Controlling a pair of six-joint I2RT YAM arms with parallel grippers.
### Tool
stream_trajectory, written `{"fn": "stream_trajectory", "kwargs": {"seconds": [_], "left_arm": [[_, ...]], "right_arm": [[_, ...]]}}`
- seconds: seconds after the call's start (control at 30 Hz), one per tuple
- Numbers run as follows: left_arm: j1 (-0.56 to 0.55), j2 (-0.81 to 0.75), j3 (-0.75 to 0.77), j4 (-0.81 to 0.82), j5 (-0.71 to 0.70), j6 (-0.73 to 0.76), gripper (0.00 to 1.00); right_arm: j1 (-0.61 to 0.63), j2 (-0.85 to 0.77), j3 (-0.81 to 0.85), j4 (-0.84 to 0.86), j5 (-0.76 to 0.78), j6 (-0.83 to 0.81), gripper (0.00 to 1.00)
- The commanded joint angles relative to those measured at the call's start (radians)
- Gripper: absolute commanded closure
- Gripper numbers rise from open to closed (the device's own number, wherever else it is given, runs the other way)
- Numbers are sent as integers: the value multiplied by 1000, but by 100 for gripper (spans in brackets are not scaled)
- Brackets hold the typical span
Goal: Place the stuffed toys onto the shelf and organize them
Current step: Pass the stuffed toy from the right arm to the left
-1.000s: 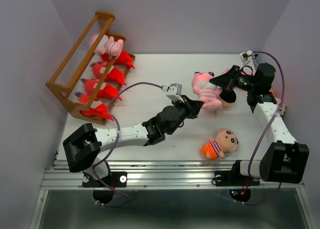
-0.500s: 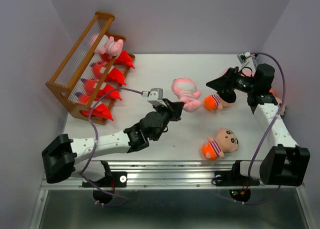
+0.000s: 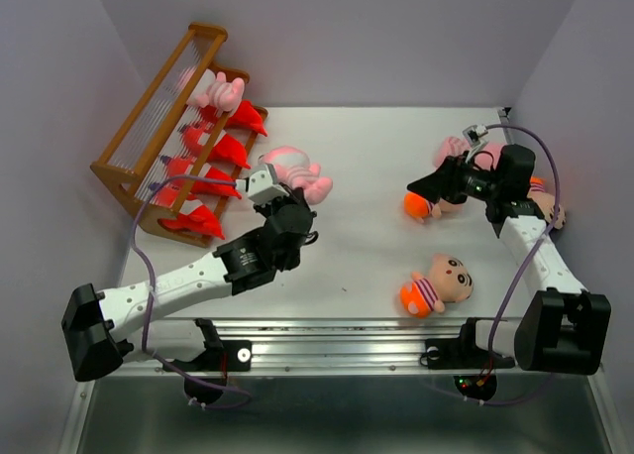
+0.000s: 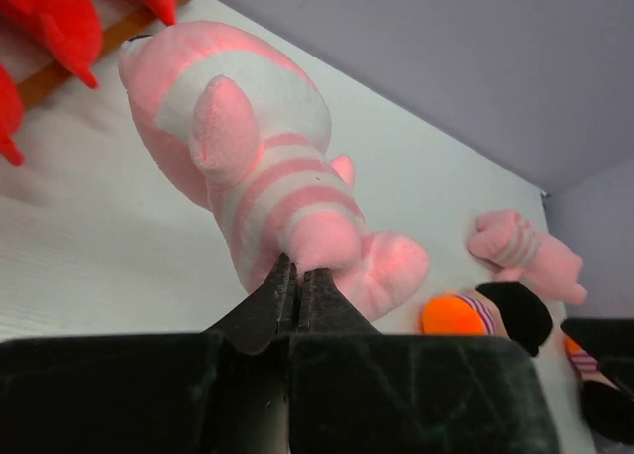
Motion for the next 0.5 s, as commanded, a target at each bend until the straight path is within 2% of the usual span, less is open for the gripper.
{"fn": "stream_trajectory", "kwargs": {"seconds": [0.0, 0.2, 0.27, 0.47], "left_arm": [[79, 2, 91, -135, -138, -40, 100], [214, 112, 304, -389, -141, -169, 100], [254, 144, 359, -423, -138, -183, 100], [346, 175, 418, -390, -115, -161, 100]], "right_arm": [[-15, 34, -19, 19, -55, -73, 0], [-24, 37, -45, 14, -67, -103, 0], [-24, 31, -48, 13, -67, -105, 0], [-24, 25, -51, 13, -66, -107, 0]]}}
